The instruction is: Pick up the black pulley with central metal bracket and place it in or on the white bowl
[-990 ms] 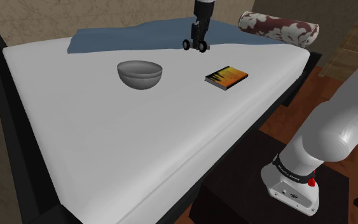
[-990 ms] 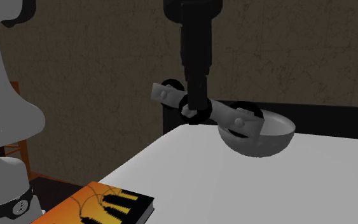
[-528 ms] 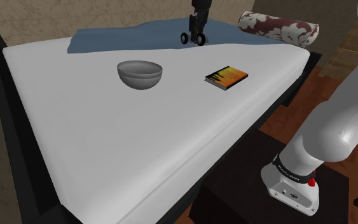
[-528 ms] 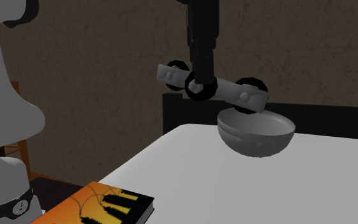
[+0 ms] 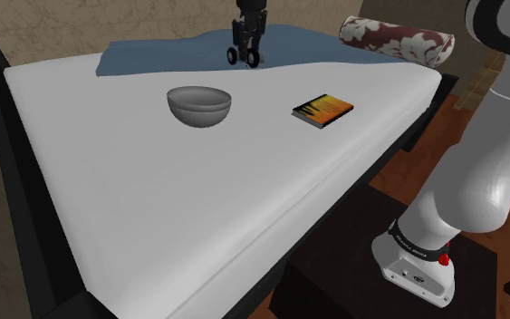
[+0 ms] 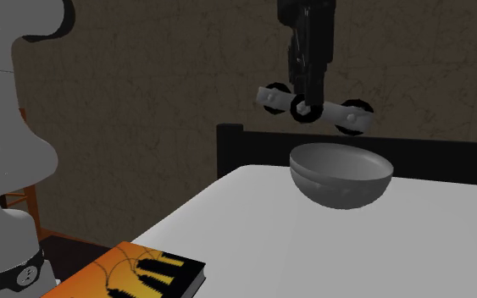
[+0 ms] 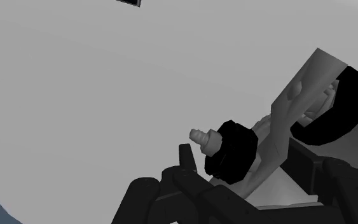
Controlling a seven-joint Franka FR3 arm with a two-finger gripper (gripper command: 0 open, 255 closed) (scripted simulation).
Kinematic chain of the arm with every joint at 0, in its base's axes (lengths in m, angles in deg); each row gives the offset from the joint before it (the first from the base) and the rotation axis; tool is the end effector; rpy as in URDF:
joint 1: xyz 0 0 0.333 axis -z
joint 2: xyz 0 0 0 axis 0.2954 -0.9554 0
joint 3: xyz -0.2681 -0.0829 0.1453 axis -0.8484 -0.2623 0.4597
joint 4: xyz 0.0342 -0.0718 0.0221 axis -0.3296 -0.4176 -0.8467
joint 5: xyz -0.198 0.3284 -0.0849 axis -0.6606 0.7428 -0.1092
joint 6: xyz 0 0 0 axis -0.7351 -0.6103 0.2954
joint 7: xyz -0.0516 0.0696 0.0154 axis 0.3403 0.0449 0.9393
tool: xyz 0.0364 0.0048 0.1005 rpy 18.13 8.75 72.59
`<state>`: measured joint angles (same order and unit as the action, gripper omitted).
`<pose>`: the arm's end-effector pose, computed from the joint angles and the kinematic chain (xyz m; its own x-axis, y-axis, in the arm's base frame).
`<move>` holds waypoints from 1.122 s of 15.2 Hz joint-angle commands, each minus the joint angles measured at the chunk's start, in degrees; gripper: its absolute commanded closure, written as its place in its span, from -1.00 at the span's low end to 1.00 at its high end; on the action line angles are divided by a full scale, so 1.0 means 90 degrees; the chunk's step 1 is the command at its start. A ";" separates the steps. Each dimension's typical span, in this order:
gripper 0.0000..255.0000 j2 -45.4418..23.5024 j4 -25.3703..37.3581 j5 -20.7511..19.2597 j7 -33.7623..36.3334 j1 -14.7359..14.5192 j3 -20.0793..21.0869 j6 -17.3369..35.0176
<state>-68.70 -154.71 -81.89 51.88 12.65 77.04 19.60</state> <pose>0.5869 0.0802 0.6256 0.9676 0.2477 0.0493 0.2416 -0.9648 0.1041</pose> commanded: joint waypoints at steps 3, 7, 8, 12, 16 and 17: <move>1.00 -0.0629 0.0827 -0.0117 0.0482 -0.0309 0.0206 -0.0252; 1.00 -0.1476 0.2056 -0.0291 0.0946 -0.0710 0.0374 -0.0696; 1.00 -0.1734 0.2447 -0.0343 0.1050 -0.0825 0.0405 -0.0845; 1.00 -0.2830 0.4113 -0.0539 0.1350 -0.1295 0.0448 -0.1457; 1.00 -0.2452 0.3128 -0.0483 0.1419 -0.1194 0.0471 -0.0856; 1.00 -0.2385 0.2931 -0.0473 0.1433 -0.1175 0.0474 -0.0727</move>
<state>-90.74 -126.65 -86.22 64.59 1.96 81.27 11.91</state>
